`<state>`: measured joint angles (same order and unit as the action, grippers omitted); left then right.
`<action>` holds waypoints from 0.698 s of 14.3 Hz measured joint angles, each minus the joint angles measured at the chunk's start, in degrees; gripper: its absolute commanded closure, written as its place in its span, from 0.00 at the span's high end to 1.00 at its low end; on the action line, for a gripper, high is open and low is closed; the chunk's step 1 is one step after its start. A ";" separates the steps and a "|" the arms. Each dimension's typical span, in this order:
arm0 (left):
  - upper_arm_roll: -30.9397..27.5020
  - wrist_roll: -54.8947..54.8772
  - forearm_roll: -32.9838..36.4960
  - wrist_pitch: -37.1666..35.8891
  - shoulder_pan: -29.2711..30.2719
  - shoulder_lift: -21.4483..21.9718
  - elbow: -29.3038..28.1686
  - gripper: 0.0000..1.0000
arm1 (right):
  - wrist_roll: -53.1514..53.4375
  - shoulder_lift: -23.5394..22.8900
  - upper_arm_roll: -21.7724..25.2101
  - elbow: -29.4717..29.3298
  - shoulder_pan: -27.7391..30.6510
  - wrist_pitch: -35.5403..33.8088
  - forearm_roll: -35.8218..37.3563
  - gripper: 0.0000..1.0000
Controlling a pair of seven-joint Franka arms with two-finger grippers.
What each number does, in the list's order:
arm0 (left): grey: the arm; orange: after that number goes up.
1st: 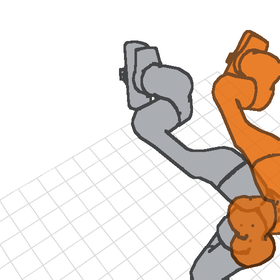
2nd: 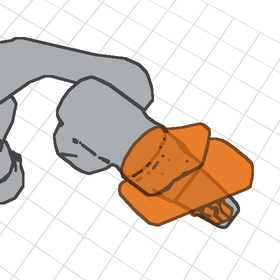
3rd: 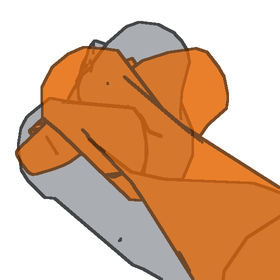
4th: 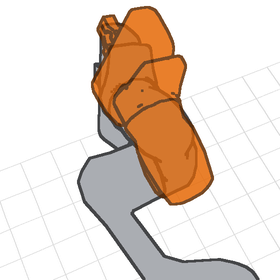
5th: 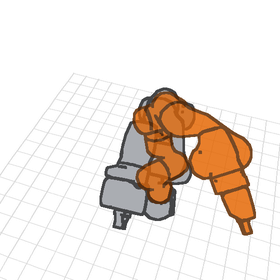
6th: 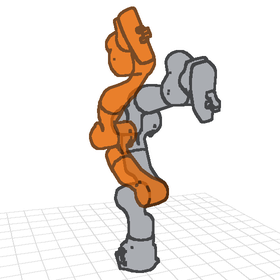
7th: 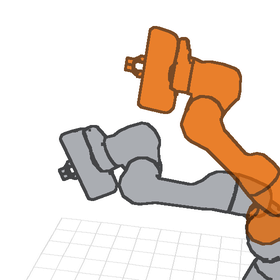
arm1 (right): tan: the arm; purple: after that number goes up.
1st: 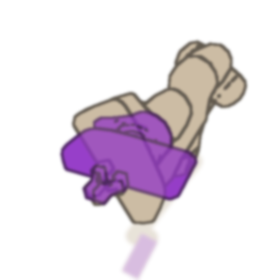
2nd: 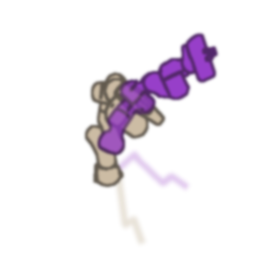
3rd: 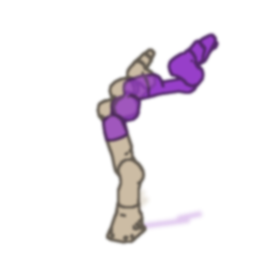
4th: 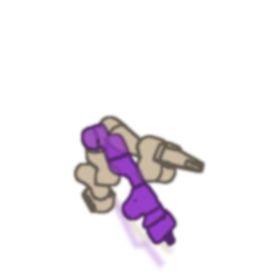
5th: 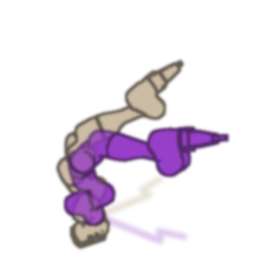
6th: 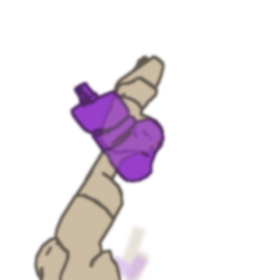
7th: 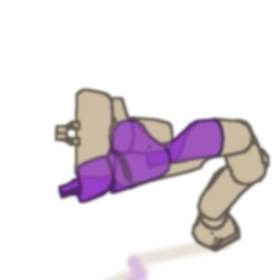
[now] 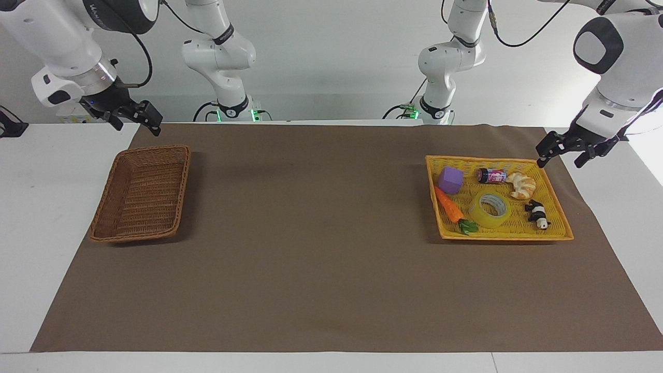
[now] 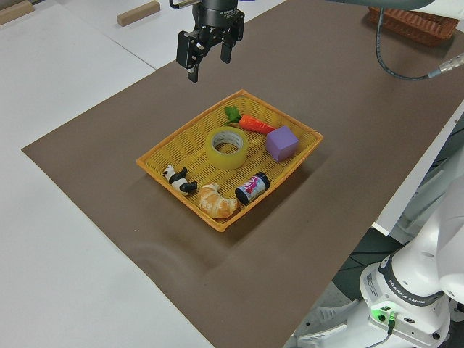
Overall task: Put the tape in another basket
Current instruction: 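Move the left gripper down into the yellow basket toward the tape roll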
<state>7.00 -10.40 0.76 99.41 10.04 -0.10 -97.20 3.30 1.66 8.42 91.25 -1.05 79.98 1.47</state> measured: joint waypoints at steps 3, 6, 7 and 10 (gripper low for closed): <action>-0.02 0.00 0.00 0.02 0.00 0.00 0.00 1.00 | 0.00 0.00 0.00 0.00 0.00 0.00 0.00 0.99; -0.10 0.29 0.00 0.34 0.04 0.26 -1.05 1.00 | 0.00 0.00 0.00 0.00 0.00 0.00 0.00 0.99; -0.13 1.46 0.00 1.80 0.05 0.72 -2.52 1.00 | 0.00 0.00 0.00 0.00 0.00 0.00 0.00 0.99; 0.03 6.82 0.01 11.23 0.01 3.32 -12.35 1.00 | 0.00 0.00 0.00 0.00 0.00 0.00 0.00 0.99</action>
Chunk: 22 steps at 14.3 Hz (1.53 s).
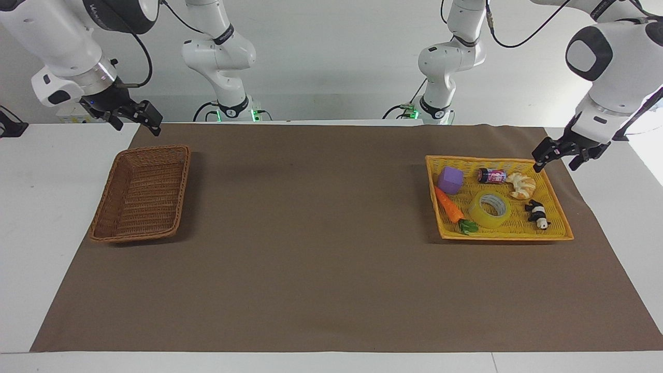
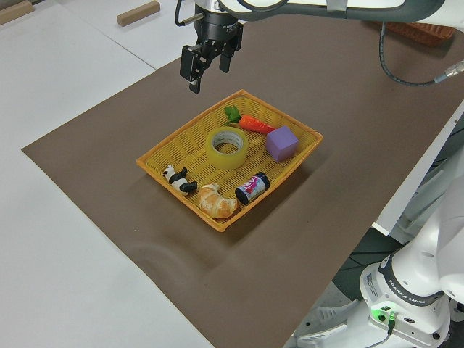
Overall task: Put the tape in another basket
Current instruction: 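Move the left gripper down into the yellow basket toward the tape roll, then close the left gripper on the rim of the yellow tape roll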
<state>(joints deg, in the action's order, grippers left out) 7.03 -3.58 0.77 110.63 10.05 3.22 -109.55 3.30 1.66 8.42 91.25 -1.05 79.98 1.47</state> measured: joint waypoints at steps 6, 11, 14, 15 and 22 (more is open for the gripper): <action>0.16 1.40 0.00 13.40 -0.03 0.27 -15.00 0.76 | 0.00 0.00 0.00 0.00 0.00 0.00 0.00 0.99; -0.04 2.75 0.00 18.54 0.03 -4.01 -16.64 0.65 | 0.00 0.00 0.00 0.00 0.00 0.00 0.00 0.99; -0.09 3.16 0.00 21.13 0.05 -6.31 -16.72 0.65 | 0.00 0.00 0.00 0.00 0.00 0.00 0.00 0.99; -0.12 3.19 0.00 21.67 0.06 -6.83 -16.84 0.65 | 0.00 0.00 0.00 0.00 0.00 0.00 0.00 0.99; -0.13 3.46 0.00 25.05 0.07 -8.83 -19.30 0.52 | 0.00 0.00 0.00 0.00 0.00 0.00 0.00 0.99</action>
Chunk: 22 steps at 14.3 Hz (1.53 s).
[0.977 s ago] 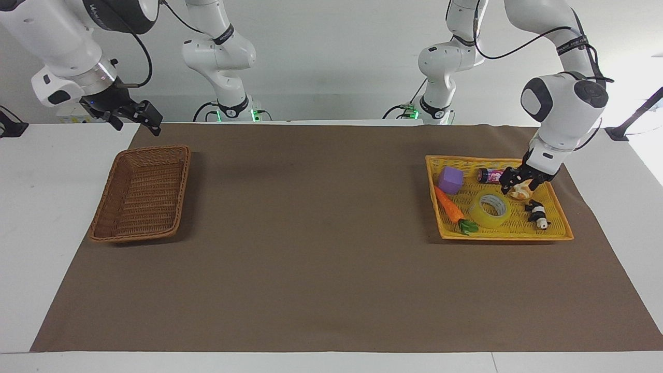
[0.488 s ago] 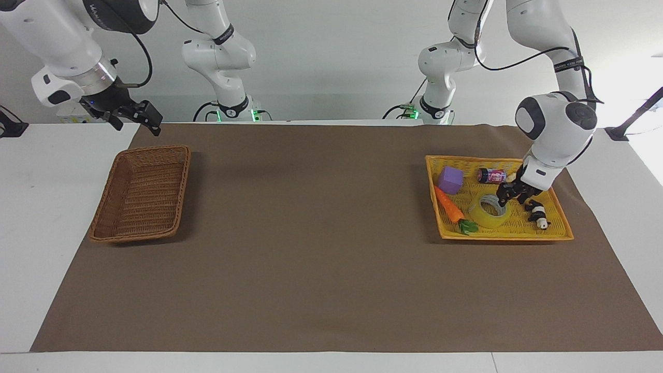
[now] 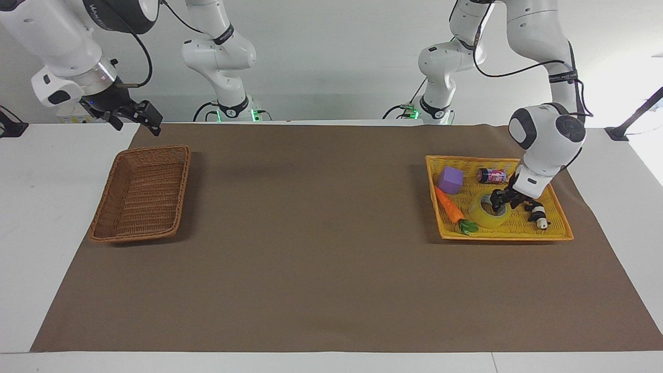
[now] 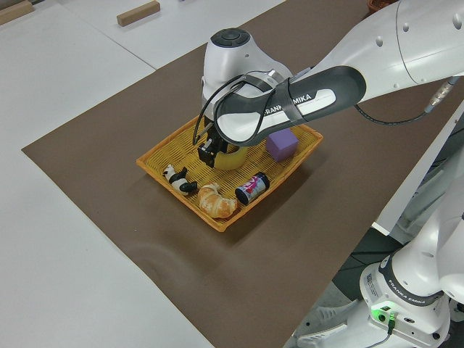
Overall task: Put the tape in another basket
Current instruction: 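Close the left gripper on the rim of the yellow tape roll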
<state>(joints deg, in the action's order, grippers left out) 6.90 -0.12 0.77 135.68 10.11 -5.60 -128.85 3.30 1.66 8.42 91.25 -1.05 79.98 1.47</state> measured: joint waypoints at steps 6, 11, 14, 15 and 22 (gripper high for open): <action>0.00 0.36 0.00 0.19 0.00 0.00 -1.96 0.52 | 0.00 0.00 0.00 0.00 0.00 0.00 0.00 0.99; 0.00 0.36 0.00 0.76 0.01 0.00 -2.03 0.52 | 0.00 0.00 0.00 0.00 0.00 0.00 0.00 0.99; -0.01 0.38 0.00 0.80 0.03 -0.49 -2.52 0.52 | 0.00 0.00 0.00 0.00 0.00 0.00 0.00 0.99; -0.02 0.38 0.00 0.99 0.04 -0.63 -2.51 0.52 | 0.00 0.00 0.00 0.00 0.00 0.00 0.00 0.99; -0.35 0.43 0.03 0.91 0.17 -0.51 -2.27 0.00 | 0.00 0.00 0.00 0.00 0.00 0.00 0.00 0.99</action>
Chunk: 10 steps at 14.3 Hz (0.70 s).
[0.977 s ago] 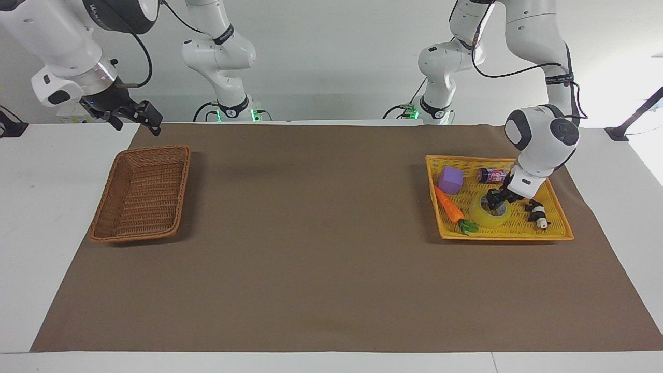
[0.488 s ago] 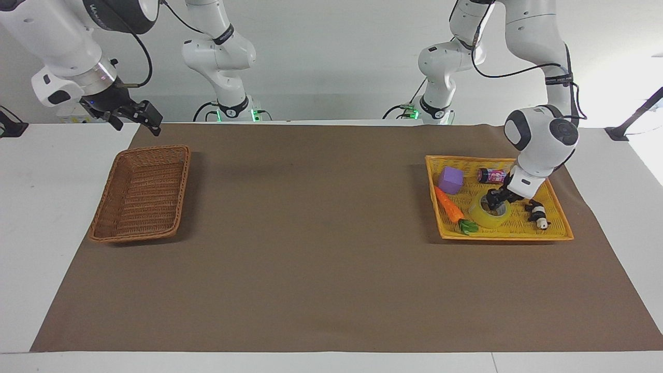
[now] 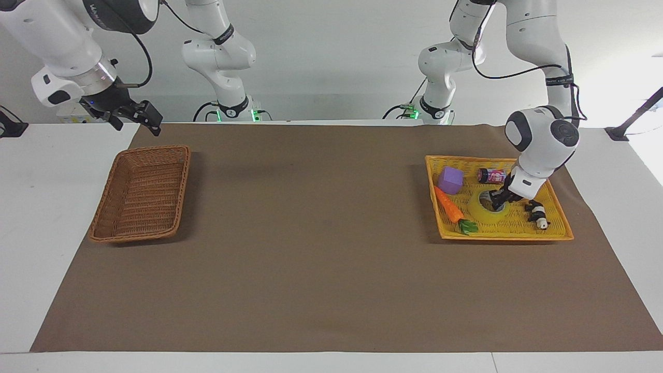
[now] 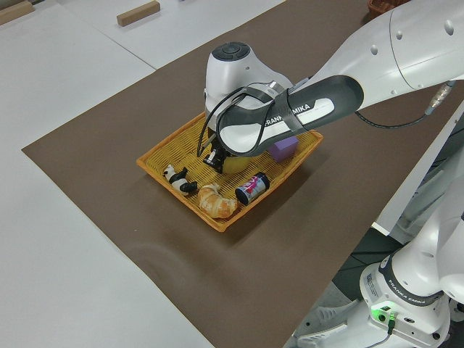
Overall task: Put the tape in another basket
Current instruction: 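Close the left gripper on the rim of the yellow tape roll, then lift the tape roll with the left gripper out of the basket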
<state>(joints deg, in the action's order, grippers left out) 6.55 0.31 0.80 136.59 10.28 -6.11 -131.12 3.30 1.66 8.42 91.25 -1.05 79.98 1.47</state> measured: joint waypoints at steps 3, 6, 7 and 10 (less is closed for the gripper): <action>0.04 0.00 0.00 -2.18 0.00 -0.24 1.40 0.00 | 0.00 0.00 0.00 0.00 0.00 0.00 0.00 0.99; 0.10 0.01 0.00 -10.74 -0.01 -0.39 7.55 0.00 | 0.00 0.00 0.00 0.00 0.00 0.00 0.00 0.99; 0.16 0.03 0.00 -14.37 -0.04 -0.37 10.53 0.00 | 0.00 0.00 0.00 0.00 0.00 0.00 0.00 0.99; 0.71 2.17 -0.04 -24.17 -1.20 -0.33 18.51 0.00 | 0.00 0.00 0.00 0.00 0.00 0.00 0.00 0.99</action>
<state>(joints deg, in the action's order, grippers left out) 7.25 2.49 0.76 112.42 9.08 -6.44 -112.61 3.30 1.66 8.42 91.25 -1.05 79.98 1.47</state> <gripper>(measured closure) 0.784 0.004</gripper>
